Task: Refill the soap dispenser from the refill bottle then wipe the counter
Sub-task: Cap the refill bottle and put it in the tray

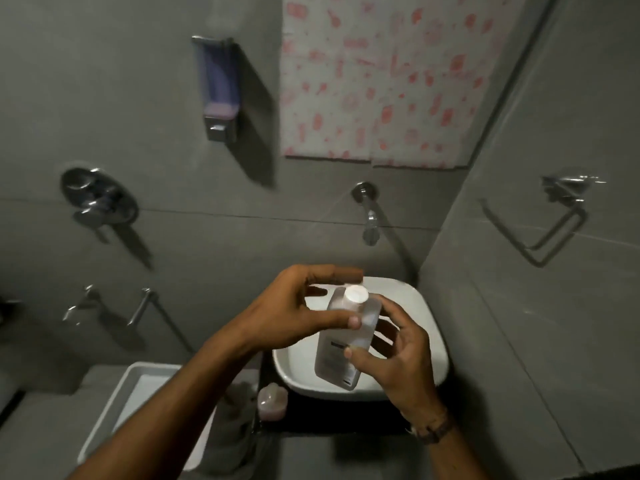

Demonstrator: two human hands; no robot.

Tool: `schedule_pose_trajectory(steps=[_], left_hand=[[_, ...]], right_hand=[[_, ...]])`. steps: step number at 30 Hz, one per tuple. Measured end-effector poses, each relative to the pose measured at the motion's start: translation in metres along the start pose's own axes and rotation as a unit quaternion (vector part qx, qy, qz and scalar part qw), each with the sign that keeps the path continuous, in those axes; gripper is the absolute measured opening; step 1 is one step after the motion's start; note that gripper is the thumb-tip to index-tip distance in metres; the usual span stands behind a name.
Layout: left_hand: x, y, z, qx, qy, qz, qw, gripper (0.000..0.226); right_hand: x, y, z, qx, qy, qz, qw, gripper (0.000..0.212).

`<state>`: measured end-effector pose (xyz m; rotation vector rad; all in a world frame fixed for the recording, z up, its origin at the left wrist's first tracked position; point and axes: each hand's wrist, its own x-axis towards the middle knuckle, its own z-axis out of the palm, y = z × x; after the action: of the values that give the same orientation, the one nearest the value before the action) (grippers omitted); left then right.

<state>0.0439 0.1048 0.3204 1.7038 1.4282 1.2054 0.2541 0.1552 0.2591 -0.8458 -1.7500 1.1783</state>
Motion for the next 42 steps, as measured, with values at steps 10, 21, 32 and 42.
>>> schedule_pose_trajectory(steps=[10,21,32,42], left_hand=[[-0.169,-0.076,-0.118,0.161,0.067,-0.235,0.956,0.083],[-0.3,-0.262,-0.192,0.17,0.087,-0.382,0.904,0.081],[-0.333,-0.428,-0.218,0.096,0.087,-0.39,0.911,0.054],[-0.344,-0.456,-0.217,0.094,0.088,-0.41,0.903,0.05]], right_hand=[[-0.004,0.019,0.182,-0.013,-0.231,-0.01,0.973,0.075],[-0.05,0.121,0.414,-0.059,-0.326,0.147,0.932,0.07],[-0.068,0.23,0.546,-0.12,-0.261,0.26,0.922,0.055],[-0.075,0.26,0.571,-0.185,-0.291,0.262,0.901,0.059]])
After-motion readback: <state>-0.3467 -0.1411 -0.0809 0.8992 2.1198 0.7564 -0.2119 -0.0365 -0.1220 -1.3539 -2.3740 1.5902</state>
